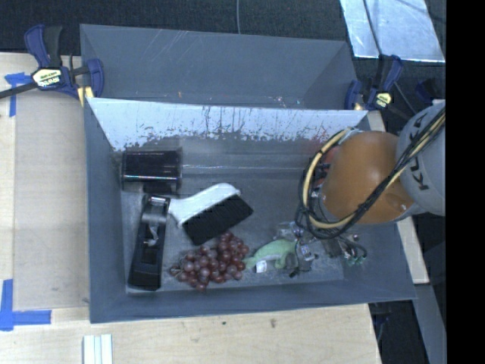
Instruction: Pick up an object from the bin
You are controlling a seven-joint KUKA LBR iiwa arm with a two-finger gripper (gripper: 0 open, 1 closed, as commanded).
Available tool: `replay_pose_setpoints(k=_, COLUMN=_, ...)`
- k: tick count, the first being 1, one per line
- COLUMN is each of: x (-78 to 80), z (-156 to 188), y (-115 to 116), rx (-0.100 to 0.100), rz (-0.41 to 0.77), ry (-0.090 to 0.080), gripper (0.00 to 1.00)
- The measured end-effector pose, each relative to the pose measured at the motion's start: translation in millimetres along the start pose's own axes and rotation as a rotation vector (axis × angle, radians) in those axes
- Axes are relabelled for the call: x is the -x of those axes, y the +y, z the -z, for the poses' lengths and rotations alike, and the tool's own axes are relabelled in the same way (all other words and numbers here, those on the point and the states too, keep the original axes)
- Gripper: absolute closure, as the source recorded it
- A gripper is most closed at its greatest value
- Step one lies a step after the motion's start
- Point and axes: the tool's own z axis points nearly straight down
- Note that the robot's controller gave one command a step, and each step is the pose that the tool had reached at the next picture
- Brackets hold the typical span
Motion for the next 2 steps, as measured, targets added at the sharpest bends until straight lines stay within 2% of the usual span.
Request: replay_pose_setpoints(k=2, x=1.3, z=42, y=-1, rx=-0.002, rz=-0.001, ry=-0.005, gripper=1.0)
